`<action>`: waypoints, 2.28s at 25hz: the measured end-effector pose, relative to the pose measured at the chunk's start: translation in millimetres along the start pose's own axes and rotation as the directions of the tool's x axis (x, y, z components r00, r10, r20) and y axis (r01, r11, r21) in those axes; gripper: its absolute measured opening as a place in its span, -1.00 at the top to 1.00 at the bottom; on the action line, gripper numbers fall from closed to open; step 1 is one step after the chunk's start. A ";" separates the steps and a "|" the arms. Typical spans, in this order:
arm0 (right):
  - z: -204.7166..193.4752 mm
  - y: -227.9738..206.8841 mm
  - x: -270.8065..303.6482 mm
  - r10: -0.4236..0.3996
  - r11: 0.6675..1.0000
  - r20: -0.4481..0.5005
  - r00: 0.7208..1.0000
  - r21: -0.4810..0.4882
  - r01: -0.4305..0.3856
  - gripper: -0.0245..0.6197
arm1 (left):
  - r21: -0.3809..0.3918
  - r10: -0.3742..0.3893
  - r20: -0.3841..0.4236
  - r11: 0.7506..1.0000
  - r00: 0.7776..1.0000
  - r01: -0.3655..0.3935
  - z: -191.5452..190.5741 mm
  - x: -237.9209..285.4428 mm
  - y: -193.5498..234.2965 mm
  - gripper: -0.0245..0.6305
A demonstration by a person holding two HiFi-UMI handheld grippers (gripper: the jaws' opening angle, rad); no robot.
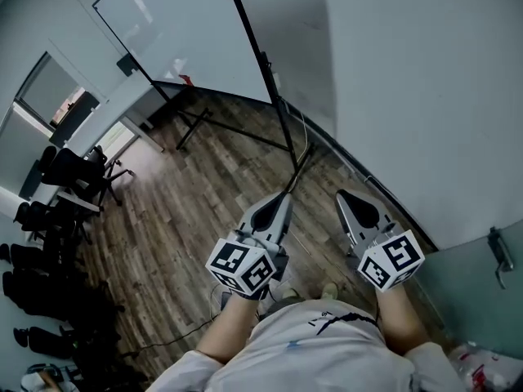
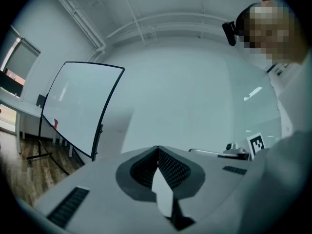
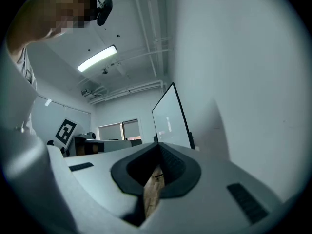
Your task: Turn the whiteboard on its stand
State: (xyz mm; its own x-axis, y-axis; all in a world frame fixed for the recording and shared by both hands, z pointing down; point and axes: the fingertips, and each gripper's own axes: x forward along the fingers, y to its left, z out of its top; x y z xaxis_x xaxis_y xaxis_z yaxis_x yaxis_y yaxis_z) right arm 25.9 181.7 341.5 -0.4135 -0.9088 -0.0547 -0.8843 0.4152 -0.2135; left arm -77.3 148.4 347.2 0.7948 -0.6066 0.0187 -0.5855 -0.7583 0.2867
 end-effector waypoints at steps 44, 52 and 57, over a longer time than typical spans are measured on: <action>-55.7 -154.5 390.7 0.039 0.998 -0.141 0.989 -0.044 -0.046 0.86 | 0.022 0.087 0.000 0.996 0.996 -0.087 45.5 228.8 312.3 0.89; -80.2 -225.0 475.8 0.117 0.991 -0.194 0.974 -0.035 -0.126 0.66 | 0.019 0.178 0.006 0.984 0.984 -0.178 51.0 302.8 360.8 0.89; -114.9 -268.2 519.0 0.160 0.984 -0.272 0.949 -0.038 -0.177 0.52 | 0.021 0.272 0.015 0.962 0.962 -0.272 50.4 340.0 385.3 0.89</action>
State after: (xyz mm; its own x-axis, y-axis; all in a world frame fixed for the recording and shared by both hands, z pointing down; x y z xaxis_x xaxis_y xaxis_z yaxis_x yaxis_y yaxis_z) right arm 23.5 -396.7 482.4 -0.5928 -0.7852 0.1790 -0.8050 0.5706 -0.1628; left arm -40.8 -362.0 415.7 0.6035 -0.7931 0.0817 -0.7826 -0.5697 0.2510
